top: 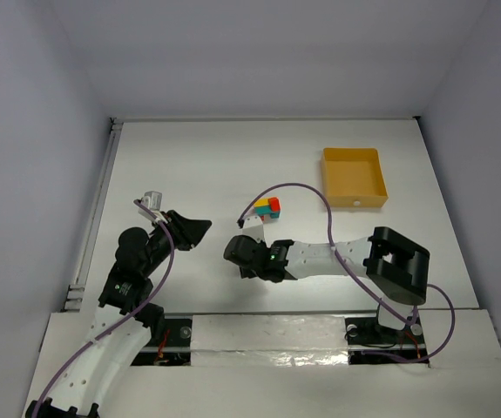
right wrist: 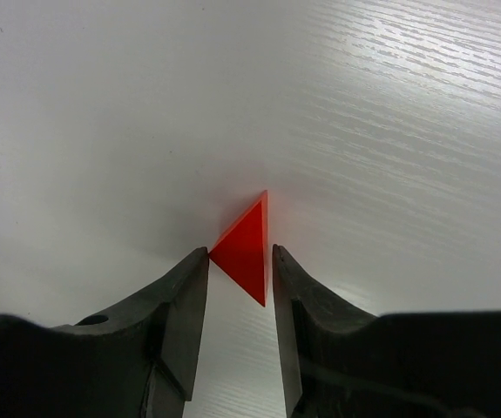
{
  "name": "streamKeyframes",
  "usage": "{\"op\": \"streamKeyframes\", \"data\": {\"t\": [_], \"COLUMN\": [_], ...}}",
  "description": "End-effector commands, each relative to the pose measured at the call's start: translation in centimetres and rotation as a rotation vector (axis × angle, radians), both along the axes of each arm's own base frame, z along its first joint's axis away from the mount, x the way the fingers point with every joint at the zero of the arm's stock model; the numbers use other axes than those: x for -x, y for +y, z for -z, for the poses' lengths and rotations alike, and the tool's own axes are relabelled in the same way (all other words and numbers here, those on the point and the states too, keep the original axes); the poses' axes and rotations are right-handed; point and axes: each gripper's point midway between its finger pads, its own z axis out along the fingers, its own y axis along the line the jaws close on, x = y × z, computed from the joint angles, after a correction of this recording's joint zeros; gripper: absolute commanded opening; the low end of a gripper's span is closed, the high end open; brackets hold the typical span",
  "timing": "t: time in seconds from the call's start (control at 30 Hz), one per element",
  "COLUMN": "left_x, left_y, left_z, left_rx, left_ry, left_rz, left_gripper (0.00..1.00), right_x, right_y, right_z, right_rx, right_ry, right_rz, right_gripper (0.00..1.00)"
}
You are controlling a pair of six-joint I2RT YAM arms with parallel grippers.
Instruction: Build the wood block tower
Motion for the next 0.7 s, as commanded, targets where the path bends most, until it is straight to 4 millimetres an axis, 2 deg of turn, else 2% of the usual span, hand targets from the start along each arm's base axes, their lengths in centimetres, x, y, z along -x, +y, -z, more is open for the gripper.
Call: {"op": "streamKeyframes", "data": {"t": [0.0,0.13,0.2,0.33,0.43,0.5,0.53,0.6,0.67], "left_x": [-0.2,-0.2,-0.1,-0.1,-0.1,-0.1,-0.2,-0.1,-0.1], "left_y": [-0.2,-0.2,-0.2,-0.2,-0.2,-0.3,-0.3,-0.3,-0.3], "left_z": [-2.4,-2.4,-2.4,-2.4,-2.4,-2.4,-2.4,-2.4,-2.5], "left_rx": [0.019,0.021,0.021,0.021,0.022,0.022,0.022,0.021,0.022], "left_ry": [-0.082,-0.081,-0.081,-0.08,-0.08,-0.079,-0.079,-0.08,-0.08], "left_rz": [0.013,0.014,0.017,0.017,0.017,0.018,0.017,0.019,0.018], "left_gripper": [0.22,0.22,0.22,0.22,0.22,0.22,0.22,0.22,0.22], "right_x": [-0.8,-0.7,-0.7,-0.6,-0.1,-0.2,0.7,0.2,0.5], "right_y": [0.8,0.8,0.7,0.6,1.1,2.4,2.4,2.8,2.9], "right_z": [-1.6,-1.5,-1.5,-1.9,-3.2,-5.0,-4.2,-4.3,-3.8], "right_rx": [-0.022,-0.021,-0.023,-0.038,-0.119,-0.234,-0.252,-0.312,-0.32], "right_ry": [-0.048,-0.045,-0.045,-0.048,-0.042,-0.05,-0.014,0.002,0.021], "right_rz": [0.016,0.017,0.018,0.021,-0.004,-0.022,-0.047,-0.034,-0.037], "right_gripper": [0.39,0.34,0.27,0.25,0.24,0.24,0.24,0.24,0.24]}}
